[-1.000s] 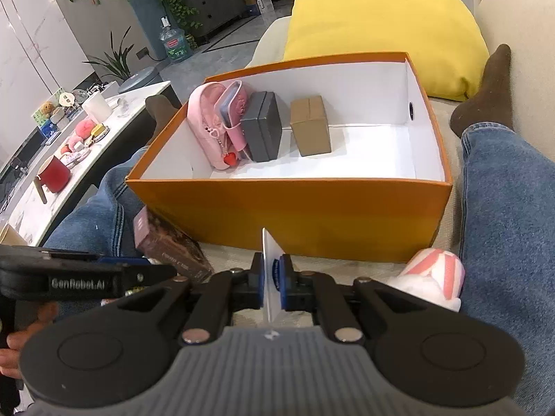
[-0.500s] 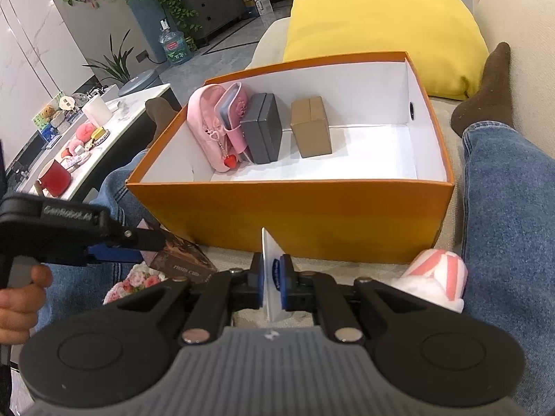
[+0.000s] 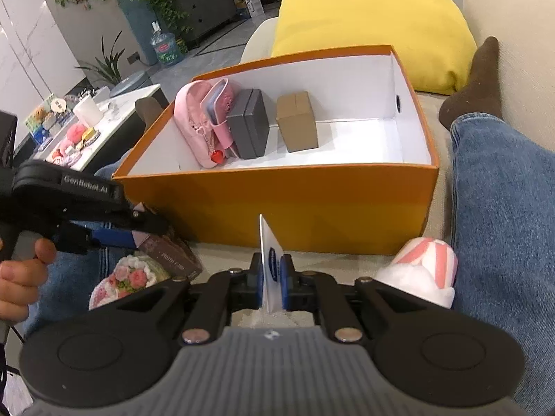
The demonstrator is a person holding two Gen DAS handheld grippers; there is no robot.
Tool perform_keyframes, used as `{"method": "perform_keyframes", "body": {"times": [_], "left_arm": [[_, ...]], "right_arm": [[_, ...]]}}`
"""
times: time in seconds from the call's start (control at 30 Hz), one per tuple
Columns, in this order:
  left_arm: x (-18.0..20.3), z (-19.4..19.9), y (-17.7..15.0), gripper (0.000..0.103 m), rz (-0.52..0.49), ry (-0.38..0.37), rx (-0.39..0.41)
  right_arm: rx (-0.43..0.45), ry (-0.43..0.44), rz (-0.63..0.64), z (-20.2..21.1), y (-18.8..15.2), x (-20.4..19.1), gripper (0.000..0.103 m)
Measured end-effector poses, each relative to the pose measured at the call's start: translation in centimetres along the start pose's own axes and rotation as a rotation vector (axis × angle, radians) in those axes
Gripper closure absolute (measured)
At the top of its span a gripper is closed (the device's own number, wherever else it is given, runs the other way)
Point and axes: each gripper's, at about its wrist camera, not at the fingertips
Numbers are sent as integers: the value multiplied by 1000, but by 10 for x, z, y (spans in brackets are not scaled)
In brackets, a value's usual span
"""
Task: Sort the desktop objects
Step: 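Carry the photo card box and lotion tube toward the shoebox with both tools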
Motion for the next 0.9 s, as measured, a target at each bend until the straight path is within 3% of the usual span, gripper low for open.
{"method": "perform_keyframes", "body": {"times": [0.23,0.63,0.77,0.9], "left_arm": [[3,21,-7,75,-65,-30,32],[36,95,-21,77,-235,-109,162],[51,119,-14,77,-288,-161,190],[73,135,0,77,-364,-153,249]], "right_arm": [[46,11,-15,21,4,4,95],[129,75,-4,73,24,-2,96],[151,137,-4,89,42,-7,96],[182,181,9,99,62,-14,96]]}}
Point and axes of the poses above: each gripper's, at about its wrist camera, not at the fingertips, and z roughly against the way its jaws point, x to its right, y to its top, and after that the axes turned 9 degrees about -z, right-handed
